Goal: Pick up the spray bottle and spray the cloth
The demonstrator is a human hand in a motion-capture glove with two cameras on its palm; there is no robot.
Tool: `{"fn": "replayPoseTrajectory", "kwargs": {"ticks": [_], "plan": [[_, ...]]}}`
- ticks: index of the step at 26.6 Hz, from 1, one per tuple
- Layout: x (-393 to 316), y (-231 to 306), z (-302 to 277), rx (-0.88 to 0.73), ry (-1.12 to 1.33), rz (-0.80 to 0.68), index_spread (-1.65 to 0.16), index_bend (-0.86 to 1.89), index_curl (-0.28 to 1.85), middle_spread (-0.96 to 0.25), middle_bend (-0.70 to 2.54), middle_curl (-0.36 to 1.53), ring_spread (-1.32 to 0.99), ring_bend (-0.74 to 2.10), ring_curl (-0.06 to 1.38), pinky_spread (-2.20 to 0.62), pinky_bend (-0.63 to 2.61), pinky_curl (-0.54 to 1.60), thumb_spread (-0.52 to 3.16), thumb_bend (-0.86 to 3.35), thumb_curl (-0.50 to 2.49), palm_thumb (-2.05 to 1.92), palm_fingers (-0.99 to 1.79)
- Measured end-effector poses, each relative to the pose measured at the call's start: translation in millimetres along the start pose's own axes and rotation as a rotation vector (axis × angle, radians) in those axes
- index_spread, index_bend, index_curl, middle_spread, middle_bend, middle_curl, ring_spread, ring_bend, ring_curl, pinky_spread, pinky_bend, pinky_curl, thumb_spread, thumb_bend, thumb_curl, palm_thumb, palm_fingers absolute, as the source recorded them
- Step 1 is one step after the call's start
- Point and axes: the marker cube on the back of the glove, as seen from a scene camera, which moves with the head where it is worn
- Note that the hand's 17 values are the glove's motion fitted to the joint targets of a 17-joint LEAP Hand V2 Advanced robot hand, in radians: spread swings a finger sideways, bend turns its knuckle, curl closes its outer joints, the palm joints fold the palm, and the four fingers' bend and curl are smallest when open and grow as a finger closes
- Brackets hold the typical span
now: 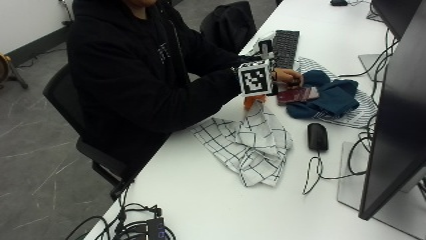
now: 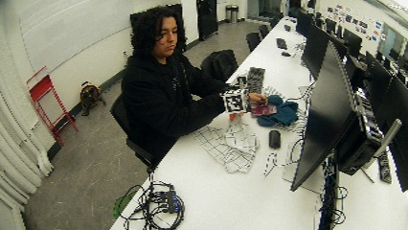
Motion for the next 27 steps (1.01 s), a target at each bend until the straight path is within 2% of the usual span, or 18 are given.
{"fn": "replayPoseTrajectory", "kwargs": {"ticks": [6,12,13,16,18,24,27], "plan": [[-2.8,5.8,-3.9,-0.035,-0.022,0.015,-0.29,0.26,0.55,-0.19,0.63,0.52,-0.25,0.61,0.46,-0.33,0.41,0.38,0.48,-0.04,0.77,0.86,1.38],[11.9,19.6,-23.4,-0.184,0.13,0.017,-0.29,0.22,0.54,-0.18,0.57,0.49,-0.23,0.53,0.43,-0.27,0.41,0.38,0.65,-0.07,0.7,0.75,1.23],[10.3,20.0,-29.3,-0.184,0.132,0.017,-0.3,0.21,0.53,-0.18,0.55,0.48,-0.22,0.47,0.41,-0.23,0.35,0.36,0.7,-0.08,0.67,0.71,1.05],[9.4,23.7,-52.4,-0.144,0.19,0.025,-0.31,0.15,0.51,-0.16,0.46,0.46,-0.2,0.42,0.41,-0.16,0.29,0.37,0.76,-0.09,0.62,0.63,0.75],[8.4,31.7,-67.3,-0.13,0.245,0.045,-0.32,0.14,0.51,-0.15,0.43,0.45,-0.19,0.4,0.42,-0.12,0.29,0.38,0.79,-0.08,0.59,0.59,0.66],[2.2,79.3,-129.4,-0.14,0.72,0.163,-0.35,0.11,0.43,-0.11,0.33,0.4,-0.15,0.31,0.37,-0.02,0.25,0.35,0.85,-0.08,0.51,0.47,0.46],[0.3,86.3,-145.0,-0.113,0.919,0.215,-0.37,0.12,0.4,-0.1,0.29,0.39,-0.13,0.29,0.36,0.02,0.23,0.34,0.87,-0.07,0.48,0.42,0.37]]}}
